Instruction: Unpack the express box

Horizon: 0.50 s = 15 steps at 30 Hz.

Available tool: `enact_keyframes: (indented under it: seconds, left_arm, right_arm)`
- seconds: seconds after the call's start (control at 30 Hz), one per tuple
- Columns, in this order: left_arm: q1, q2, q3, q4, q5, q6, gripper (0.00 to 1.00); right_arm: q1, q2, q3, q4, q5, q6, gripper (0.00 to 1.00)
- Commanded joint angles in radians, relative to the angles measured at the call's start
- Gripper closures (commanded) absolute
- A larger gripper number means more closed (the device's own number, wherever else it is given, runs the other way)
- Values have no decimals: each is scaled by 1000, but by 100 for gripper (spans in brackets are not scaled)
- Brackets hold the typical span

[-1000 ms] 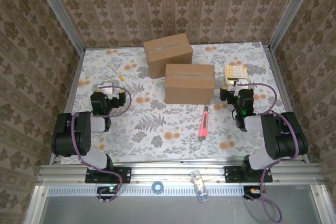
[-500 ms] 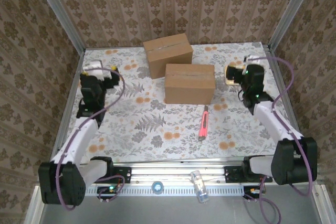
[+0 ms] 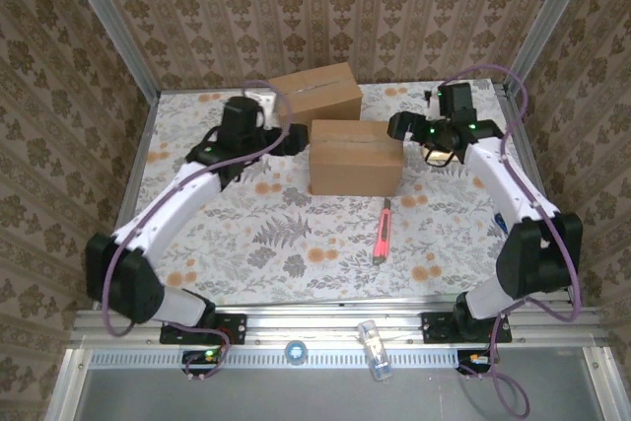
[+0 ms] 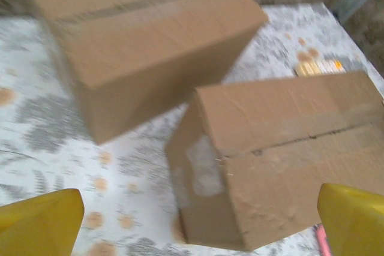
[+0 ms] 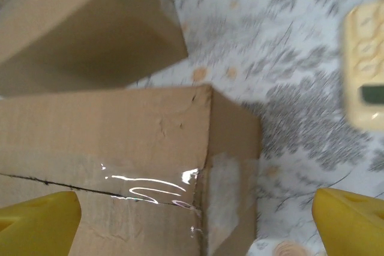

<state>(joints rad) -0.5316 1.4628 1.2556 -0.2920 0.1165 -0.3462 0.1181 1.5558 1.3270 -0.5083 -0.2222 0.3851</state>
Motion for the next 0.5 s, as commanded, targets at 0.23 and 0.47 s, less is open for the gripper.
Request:
enact_keyframes:
  seconds: [0.23, 0.47]
  left_arm:
    - [-45, 213, 165, -18, 145, -69, 0]
    - [-50, 242, 124, 42, 215, -102, 0]
  right_arm:
    - [11, 113, 46, 42, -126, 120, 0]
    - [30, 150, 57, 94, -194, 132, 2]
